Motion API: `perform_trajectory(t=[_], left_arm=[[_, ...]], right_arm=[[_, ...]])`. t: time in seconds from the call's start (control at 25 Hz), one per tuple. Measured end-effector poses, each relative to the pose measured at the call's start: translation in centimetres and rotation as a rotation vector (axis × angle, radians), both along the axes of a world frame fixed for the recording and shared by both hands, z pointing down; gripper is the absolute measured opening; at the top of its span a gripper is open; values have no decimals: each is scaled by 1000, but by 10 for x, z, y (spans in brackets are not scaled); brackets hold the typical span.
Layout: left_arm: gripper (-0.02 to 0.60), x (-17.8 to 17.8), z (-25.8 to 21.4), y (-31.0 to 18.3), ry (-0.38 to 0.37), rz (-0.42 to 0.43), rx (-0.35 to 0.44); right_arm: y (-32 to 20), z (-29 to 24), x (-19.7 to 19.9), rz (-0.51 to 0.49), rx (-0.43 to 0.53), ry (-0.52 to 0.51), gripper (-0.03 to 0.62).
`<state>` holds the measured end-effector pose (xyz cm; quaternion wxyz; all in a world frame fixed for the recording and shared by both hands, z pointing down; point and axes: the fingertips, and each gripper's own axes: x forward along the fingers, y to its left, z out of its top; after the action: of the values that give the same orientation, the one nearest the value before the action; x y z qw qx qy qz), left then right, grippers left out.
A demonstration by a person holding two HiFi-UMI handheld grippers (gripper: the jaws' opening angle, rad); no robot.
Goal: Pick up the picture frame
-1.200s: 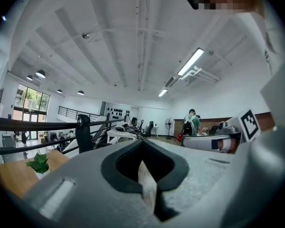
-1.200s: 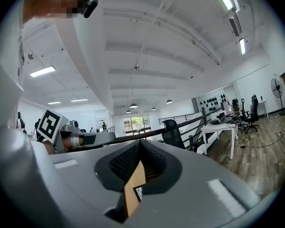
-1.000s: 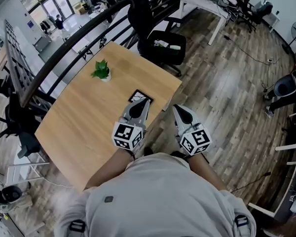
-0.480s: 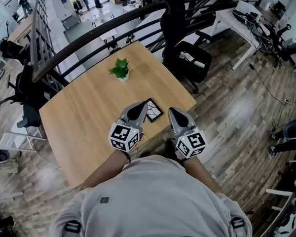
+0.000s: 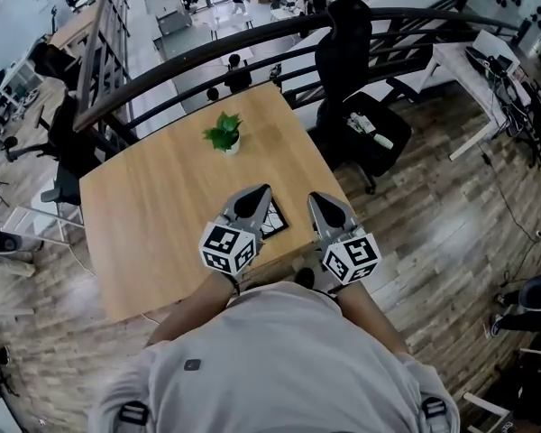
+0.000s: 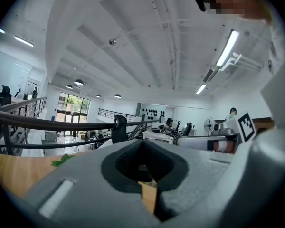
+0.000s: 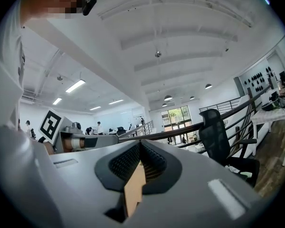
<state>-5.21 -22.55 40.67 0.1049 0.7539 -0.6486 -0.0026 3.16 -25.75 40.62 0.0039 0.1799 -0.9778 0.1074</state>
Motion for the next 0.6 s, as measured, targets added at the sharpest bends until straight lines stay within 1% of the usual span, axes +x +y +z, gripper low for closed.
perform_trajectory(t=[0.12, 0.24, 0.44, 0.6], left_arm=[[3, 12, 2, -16, 1, -40, -3], [3, 17, 10, -23, 7, -90, -16], [3, 10, 29, -20, 32, -185, -53], [3, -4, 42, -18, 46, -242, -80]], right_arm=[[-20, 2, 10, -49, -4, 3, 9], [-30, 9, 14, -97, -16, 16, 9], [-37, 26, 9, -172, -55, 32, 9], [-38, 42, -4, -234, -82, 52, 9]])
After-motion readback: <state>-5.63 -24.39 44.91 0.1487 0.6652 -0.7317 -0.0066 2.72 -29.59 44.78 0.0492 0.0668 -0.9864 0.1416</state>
